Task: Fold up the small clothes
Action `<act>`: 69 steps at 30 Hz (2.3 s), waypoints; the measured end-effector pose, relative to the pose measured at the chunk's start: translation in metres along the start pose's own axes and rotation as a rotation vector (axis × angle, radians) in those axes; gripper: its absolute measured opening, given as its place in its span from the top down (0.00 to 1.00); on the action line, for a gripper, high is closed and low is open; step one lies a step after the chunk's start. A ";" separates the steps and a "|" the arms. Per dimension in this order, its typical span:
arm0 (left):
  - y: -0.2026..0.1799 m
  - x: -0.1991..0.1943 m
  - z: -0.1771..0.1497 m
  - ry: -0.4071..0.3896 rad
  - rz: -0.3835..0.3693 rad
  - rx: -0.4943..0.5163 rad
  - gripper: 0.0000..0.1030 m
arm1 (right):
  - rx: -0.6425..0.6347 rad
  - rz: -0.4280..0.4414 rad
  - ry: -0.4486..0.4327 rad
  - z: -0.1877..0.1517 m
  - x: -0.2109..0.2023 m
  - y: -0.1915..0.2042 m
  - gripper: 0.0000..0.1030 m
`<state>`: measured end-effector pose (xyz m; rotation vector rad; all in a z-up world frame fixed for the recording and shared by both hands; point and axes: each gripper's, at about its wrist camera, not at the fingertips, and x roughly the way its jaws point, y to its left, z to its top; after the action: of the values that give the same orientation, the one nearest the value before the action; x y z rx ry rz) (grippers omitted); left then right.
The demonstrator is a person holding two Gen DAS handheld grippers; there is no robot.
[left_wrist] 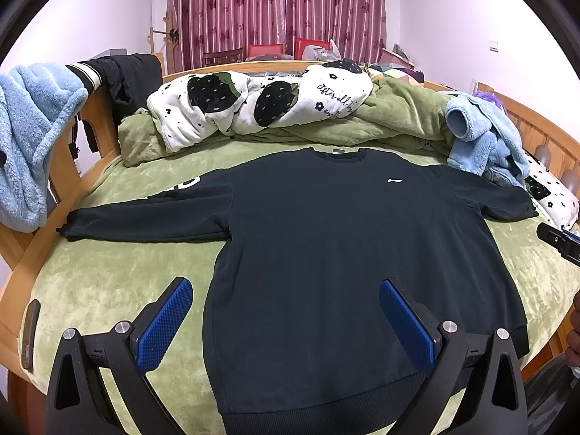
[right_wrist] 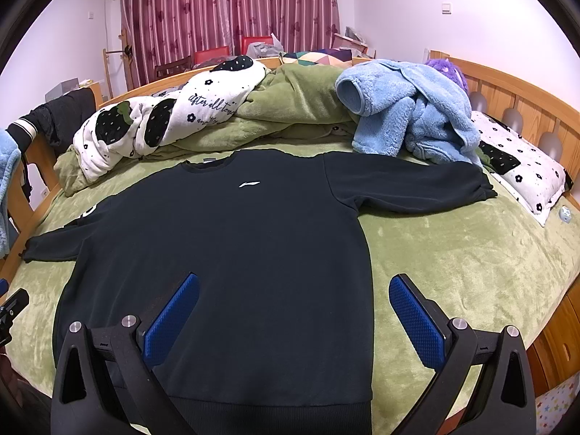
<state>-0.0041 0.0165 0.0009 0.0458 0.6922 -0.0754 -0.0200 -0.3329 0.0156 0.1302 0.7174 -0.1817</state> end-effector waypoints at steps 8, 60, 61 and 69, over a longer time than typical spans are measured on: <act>-0.001 -0.002 0.000 0.004 0.012 0.008 0.00 | 0.013 0.005 -0.007 0.003 -0.004 0.002 0.00; 0.298 0.192 0.040 0.149 0.289 -0.215 0.04 | -0.104 0.040 0.046 0.075 0.172 0.137 0.04; 0.305 0.199 0.039 0.146 0.291 -0.233 0.04 | -0.107 0.037 0.043 0.075 0.176 0.139 0.04; 0.345 0.254 0.028 0.178 0.280 -0.351 0.21 | -0.198 0.009 0.037 0.063 0.192 0.157 0.07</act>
<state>0.2378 0.3448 -0.1338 -0.1896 0.8626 0.3231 0.1952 -0.2139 -0.0559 -0.0520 0.7674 -0.0987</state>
